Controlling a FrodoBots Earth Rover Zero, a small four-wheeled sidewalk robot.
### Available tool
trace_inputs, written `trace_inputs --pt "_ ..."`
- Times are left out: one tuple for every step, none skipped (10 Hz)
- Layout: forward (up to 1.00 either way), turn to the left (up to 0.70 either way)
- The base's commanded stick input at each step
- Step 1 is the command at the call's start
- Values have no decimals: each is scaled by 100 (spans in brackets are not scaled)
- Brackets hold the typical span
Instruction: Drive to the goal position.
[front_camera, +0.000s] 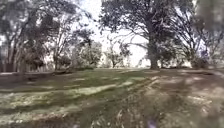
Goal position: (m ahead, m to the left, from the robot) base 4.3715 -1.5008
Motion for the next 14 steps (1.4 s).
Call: trace_inputs --pt "70 0" --pt "70 0" --pt "70 0" --pt "70 0" --pt "70 0" --pt "70 0" --pt "70 0" --pt "70 0" --pt "70 0" --pt "70 0" --pt "70 0" --pt "70 0" --pt "70 0" --pt "70 0"
